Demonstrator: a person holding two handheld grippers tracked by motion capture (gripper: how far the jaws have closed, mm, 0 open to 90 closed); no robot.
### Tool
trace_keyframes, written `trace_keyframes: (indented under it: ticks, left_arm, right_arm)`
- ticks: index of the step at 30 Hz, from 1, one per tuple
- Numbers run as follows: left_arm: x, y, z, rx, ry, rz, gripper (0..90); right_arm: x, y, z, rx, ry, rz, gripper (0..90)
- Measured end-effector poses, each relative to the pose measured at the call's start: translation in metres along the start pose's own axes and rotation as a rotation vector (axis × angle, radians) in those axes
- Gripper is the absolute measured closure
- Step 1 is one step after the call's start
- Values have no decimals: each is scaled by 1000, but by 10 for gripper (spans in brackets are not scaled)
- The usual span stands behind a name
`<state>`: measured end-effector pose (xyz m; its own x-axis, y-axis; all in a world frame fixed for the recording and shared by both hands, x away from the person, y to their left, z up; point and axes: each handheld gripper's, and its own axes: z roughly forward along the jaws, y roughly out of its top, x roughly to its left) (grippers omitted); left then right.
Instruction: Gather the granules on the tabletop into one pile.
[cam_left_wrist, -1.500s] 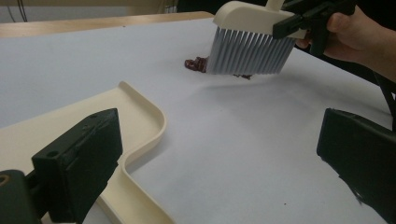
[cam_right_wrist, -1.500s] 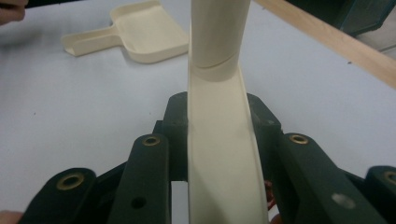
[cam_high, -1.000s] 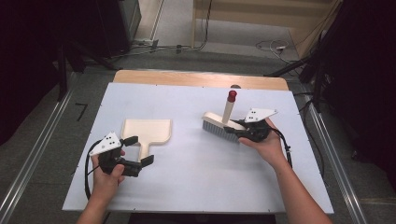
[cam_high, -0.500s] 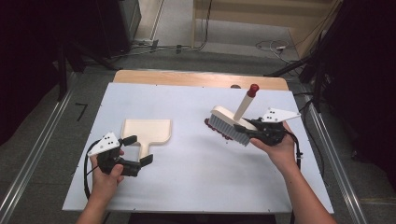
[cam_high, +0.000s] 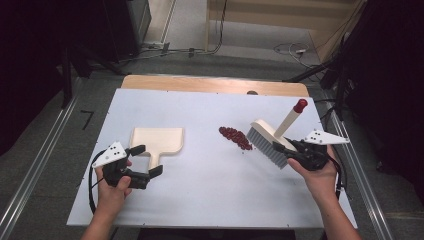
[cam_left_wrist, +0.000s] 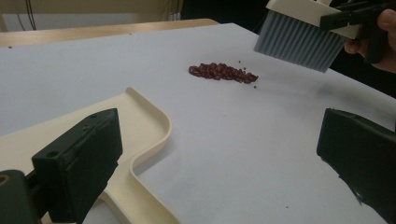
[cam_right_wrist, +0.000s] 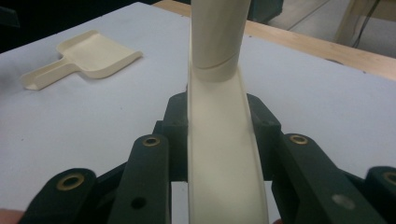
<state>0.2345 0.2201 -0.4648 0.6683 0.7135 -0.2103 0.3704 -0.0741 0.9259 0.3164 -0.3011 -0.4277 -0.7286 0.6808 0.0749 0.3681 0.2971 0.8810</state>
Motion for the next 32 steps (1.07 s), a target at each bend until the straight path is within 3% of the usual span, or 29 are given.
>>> trace_keyframes:
  ticks: [12, 18, 32]
  left_arm:
    - [5, -1, -6, -12, 15, -7, 6]
    - [5, -1, -9, -28, 4, 6, 6]
    - [5, -2, -7, -20, 3, 7, 6]
  right_arm:
    - [-17, -24, -29, -10, -88, 87, 652]
    - [-24, -37, -41, -14, -141, 152, 652]
    - [-29, -42, -41, -14, -160, 171, 651]
